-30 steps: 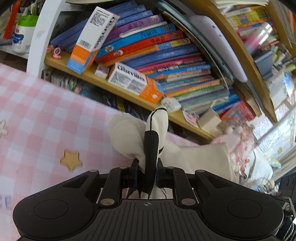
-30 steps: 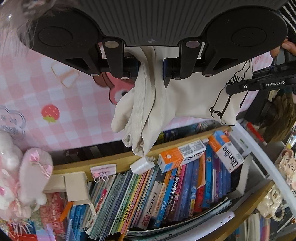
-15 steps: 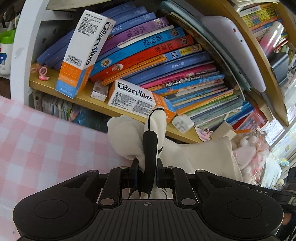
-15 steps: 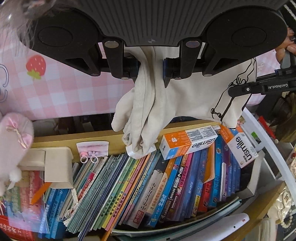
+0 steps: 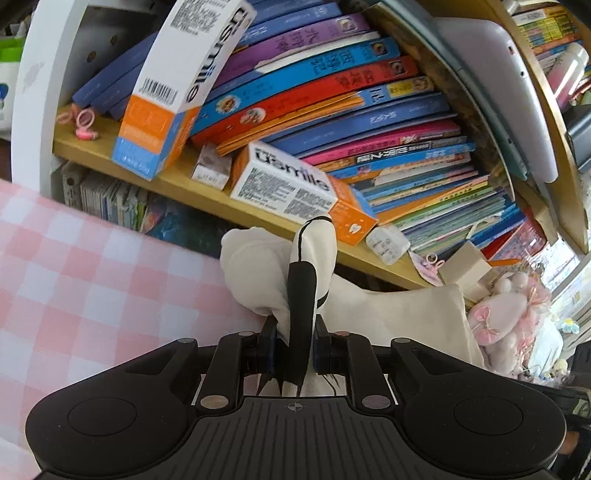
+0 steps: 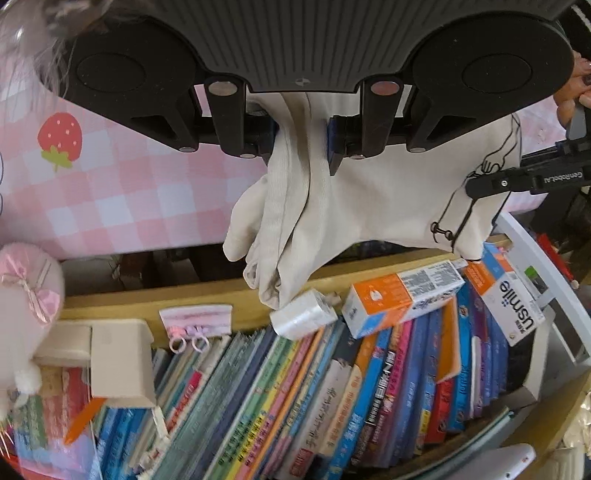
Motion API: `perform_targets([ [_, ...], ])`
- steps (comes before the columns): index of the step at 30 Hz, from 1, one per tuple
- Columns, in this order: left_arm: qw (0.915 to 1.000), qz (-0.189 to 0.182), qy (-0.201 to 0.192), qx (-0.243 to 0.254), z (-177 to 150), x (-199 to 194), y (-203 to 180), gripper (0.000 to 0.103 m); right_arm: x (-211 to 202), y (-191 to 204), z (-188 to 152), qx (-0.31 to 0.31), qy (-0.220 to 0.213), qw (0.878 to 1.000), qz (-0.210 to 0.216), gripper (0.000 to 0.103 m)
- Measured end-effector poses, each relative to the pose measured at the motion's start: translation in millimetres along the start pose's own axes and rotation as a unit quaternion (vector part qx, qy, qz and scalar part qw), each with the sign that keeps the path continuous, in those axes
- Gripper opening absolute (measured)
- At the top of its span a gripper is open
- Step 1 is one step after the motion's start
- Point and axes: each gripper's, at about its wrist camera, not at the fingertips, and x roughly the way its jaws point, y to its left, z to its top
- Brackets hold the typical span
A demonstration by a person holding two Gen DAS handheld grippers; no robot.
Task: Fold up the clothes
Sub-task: 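Lift the gripped folded shirt with both tools and carry it toward the bookshelf, then lower the folded shirt onto the mat by the shelf and open both tools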
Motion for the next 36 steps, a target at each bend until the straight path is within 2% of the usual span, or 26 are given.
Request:
perform_targets([
  [3, 0.9998, 0.015, 0.007, -0.011, -1.2, 1.5, 6.6, 0.033, 3.7, -6.5, -2.6, 0.02, 0.004, 1.0, -0.007, 0.034],
  [5, 0.9995, 0.025, 0.009, -0.018, -2.4, 1.1, 10.8, 0.046, 5.2, -10.9, -4.6, 0.034, 0.004, 0.999, -0.013, 0.045],
  [7, 0.9991, 0.034, 0.006, -0.022, -3.4, -1.6, 14.5, 0.061, 5.0, -15.4, -6.1, 0.048, 0.004, 0.999, -0.017, 0.051],
  [9, 0.9987, 0.044, 0.003, -0.027, -4.4, -4.3, 18.3, 0.064, 3.2, -19.5, -6.8, 0.061, 0.003, 0.998, -0.019, 0.056],
  [10, 0.9985, 0.045, 0.002, -0.031, -4.6, -6.8, 19.9, 0.065, 1.7, -21.3, -6.9, 0.068, 0.002, 0.998, -0.02, 0.06],
  [16, 0.998, 0.057, -0.004, -0.025, -7.0, -27.7, 15.1, 0.065, -15.0, -24.6, -9.4, 0.081, -0.001, 0.996, -0.034, 0.061],
  [22, 0.9969, 0.078, -0.01, -0.002, -17.0, -55.6, -1.6, 0.066, -40.6, -9.4, -18.1, 0.036, -0.007, 0.998, -0.054, 0.061],
  [27, 0.996, 0.089, -0.011, -0.005, -33.6, -76.3, -18.9, 0.066, -63.1, 4.1, -26.8, 0.002, -0.012, 0.998, -0.057, 0.062],
  [33, 0.992, 0.12, -0.004, 0.038, -59.9, -93.1, -50.5, 0.066, -89.7, 21.8, -46.8, -0.037, -0.02, 0.997, -0.07, 0.069],
  [36, 0.989, 0.135, -0.003, 0.06, -74.8, -101.6, -65.7, 0.071, -104.9, 28.1, -60.0, -0.052, -0.023, 0.996, -0.073, 0.076],
])
